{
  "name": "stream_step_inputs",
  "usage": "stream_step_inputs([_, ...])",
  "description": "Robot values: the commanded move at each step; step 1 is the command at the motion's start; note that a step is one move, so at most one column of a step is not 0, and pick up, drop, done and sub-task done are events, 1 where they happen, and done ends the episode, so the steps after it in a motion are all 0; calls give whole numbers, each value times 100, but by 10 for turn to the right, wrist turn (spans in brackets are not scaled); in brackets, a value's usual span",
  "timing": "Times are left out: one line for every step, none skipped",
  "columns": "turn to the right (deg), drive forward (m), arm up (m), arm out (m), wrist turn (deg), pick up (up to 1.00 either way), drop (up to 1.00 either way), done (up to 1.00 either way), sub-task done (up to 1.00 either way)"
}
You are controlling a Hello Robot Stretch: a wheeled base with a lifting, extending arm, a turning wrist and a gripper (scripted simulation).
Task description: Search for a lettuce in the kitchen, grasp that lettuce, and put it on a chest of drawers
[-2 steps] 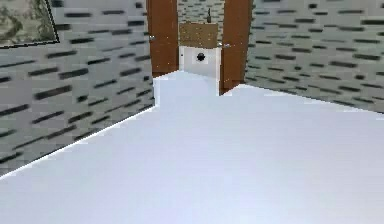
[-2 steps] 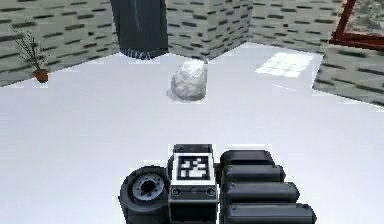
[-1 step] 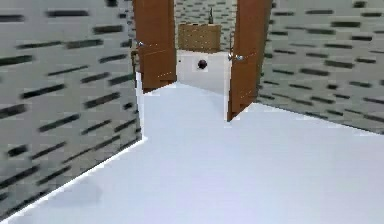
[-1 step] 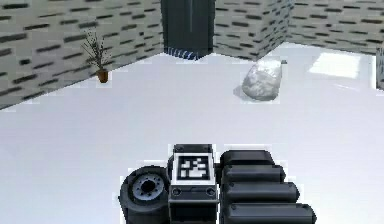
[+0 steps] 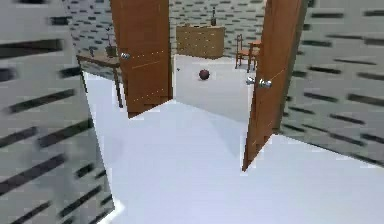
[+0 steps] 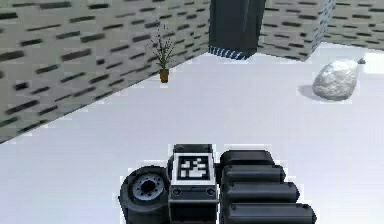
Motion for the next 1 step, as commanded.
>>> stream_step_inputs([0, 100, 0, 0, 0, 0, 0, 0, 0])
